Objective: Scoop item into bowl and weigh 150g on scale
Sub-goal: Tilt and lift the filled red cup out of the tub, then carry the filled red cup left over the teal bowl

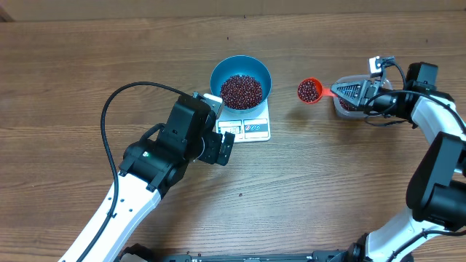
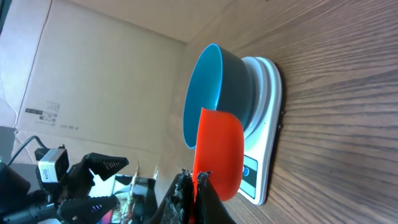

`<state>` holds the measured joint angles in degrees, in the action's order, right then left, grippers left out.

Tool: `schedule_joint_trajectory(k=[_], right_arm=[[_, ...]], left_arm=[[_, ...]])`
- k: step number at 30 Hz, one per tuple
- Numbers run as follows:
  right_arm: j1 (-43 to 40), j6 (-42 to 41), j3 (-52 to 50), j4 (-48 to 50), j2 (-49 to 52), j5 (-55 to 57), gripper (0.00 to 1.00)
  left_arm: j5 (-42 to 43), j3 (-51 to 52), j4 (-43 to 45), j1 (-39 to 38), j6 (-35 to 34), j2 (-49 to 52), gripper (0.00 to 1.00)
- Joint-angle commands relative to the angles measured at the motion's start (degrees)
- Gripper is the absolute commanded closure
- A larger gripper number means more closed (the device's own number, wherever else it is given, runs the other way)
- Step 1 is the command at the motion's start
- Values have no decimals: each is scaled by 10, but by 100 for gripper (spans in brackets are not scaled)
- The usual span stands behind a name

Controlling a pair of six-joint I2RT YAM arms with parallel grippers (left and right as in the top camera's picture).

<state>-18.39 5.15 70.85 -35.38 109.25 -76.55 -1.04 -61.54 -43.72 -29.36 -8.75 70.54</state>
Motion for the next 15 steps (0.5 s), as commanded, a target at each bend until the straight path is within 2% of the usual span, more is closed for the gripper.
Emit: schedule_joint_trajectory(k=[1, 15], right_arm=[[10, -9, -4, 2, 4, -21, 96], [50, -9, -4, 11, 4, -26, 96]], left_arm=[[6, -14, 2, 1, 10, 1, 0], [6, -14, 2, 1, 11, 1, 0]])
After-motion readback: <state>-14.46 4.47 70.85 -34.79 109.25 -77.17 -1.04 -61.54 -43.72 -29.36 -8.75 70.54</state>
